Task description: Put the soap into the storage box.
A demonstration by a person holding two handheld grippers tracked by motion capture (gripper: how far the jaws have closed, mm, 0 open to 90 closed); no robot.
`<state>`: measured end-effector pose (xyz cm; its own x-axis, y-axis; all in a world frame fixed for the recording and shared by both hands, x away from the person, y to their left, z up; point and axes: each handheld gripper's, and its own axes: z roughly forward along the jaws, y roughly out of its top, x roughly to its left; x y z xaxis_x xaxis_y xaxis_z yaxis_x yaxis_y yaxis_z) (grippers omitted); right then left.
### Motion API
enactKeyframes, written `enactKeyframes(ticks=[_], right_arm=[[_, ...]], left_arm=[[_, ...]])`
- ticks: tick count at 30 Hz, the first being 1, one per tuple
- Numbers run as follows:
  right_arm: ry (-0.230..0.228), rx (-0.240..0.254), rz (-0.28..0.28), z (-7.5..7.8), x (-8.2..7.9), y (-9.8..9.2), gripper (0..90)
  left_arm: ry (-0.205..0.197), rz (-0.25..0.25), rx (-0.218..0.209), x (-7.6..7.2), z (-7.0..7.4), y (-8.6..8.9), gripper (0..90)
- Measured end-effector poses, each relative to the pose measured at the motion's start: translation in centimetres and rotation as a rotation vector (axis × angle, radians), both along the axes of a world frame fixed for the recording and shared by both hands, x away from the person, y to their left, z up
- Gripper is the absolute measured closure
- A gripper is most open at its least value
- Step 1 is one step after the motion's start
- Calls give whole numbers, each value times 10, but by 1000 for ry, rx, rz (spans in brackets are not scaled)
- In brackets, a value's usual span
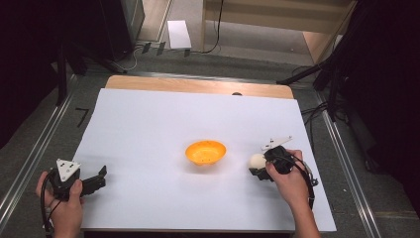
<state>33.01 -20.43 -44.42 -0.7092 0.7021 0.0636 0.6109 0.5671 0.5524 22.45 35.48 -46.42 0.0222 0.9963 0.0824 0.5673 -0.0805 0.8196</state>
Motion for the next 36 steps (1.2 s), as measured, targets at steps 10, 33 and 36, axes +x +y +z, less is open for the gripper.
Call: enactKeyframes(ticks=[10, 33, 36], right_arm=[[-9, 44, 2, 14, 2, 10, 243], [-29, 50, 57, 41, 14, 45, 243], [-30, 53, 68, 42, 15, 48, 243]], left_arm=[[0, 0, 0, 0, 0, 0, 33], [0, -3, -5, 0, 0, 0, 33], [-1, -2, -5, 0, 0, 0, 33]])
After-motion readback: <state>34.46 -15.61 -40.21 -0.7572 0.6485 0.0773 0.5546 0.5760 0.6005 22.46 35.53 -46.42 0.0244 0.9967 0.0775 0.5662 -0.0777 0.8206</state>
